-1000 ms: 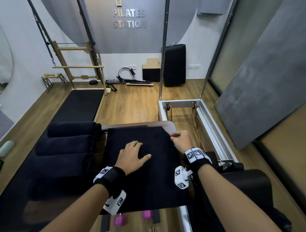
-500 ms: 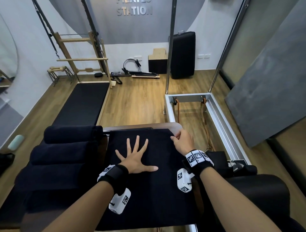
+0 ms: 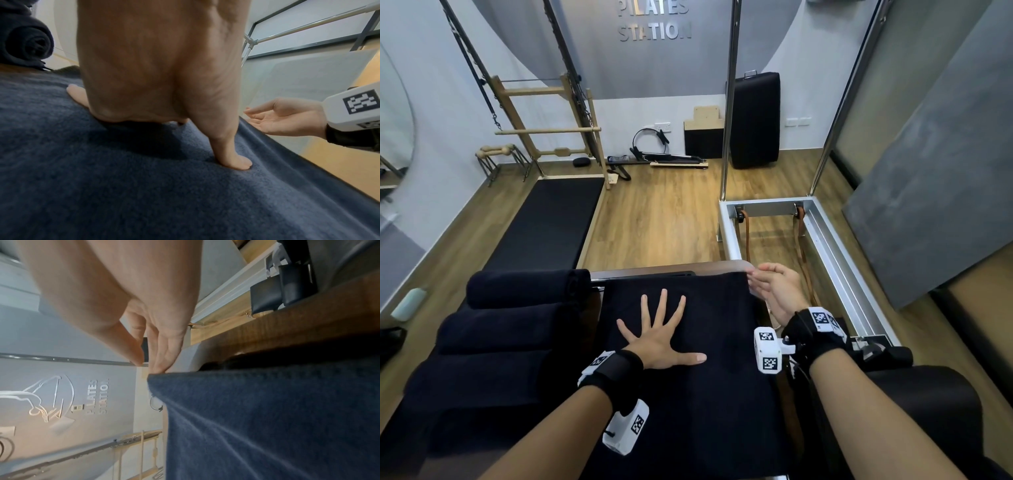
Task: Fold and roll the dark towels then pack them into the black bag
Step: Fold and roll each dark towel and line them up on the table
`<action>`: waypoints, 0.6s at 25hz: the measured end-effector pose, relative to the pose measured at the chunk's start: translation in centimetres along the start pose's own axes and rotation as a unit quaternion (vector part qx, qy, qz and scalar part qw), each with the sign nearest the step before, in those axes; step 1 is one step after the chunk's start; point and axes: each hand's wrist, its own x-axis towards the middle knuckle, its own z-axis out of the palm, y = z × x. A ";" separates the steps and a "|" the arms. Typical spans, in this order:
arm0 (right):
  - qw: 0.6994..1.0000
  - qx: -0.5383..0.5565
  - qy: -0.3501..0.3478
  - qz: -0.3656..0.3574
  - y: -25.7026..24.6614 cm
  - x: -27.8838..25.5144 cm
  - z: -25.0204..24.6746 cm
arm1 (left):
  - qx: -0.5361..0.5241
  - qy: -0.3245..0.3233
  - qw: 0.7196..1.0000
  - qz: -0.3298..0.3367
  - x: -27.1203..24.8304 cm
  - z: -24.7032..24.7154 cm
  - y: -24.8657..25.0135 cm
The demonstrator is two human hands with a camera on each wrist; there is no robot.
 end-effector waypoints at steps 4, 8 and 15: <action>0.992 -0.049 0.107 -0.041 0.7 0.7 0.1 | 0.001 0.003 1.000 -0.002 0.2 0.2 -0.1; 0.951 -0.288 0.108 -0.009 2.1 1.4 0.6 | 0.002 0.010 1.000 0.000 0.5 0.4 -0.4; 0.949 -0.305 -0.050 -0.058 3.4 -3.5 0.9 | 0.018 0.055 0.998 0.016 -0.7 1.0 -0.4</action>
